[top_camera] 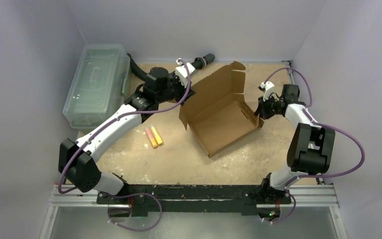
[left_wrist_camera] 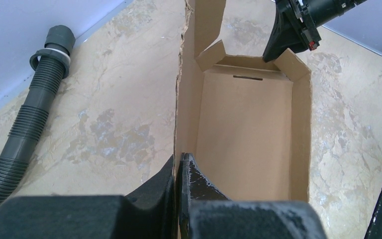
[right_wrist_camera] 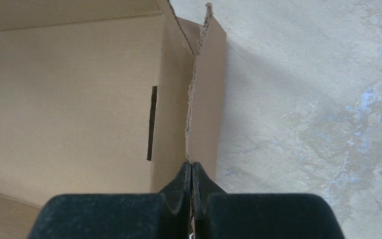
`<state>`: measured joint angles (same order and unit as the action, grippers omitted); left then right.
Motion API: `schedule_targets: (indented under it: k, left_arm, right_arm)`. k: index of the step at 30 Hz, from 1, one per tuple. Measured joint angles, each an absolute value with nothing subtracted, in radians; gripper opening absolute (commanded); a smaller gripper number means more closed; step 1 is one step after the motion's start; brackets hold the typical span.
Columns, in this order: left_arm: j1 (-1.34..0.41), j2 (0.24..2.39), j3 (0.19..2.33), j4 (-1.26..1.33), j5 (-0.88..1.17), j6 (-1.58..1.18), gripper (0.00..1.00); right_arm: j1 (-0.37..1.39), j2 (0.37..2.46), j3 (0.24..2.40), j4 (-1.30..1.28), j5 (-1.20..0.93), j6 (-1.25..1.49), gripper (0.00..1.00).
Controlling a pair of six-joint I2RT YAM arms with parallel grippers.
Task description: Fold the paper box
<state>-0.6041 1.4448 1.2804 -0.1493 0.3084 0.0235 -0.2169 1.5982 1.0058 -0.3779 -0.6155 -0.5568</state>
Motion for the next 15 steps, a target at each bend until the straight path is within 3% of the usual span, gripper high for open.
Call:
schedule_targets:
  k: [15]
  left_arm:
    - [-0.599, 1.432, 1.28, -0.167, 0.311, 0.064, 0.0]
  right_arm:
    - [-0.244, 1.583, 1.006, -0.327, -0.733, -0.512, 0.0]
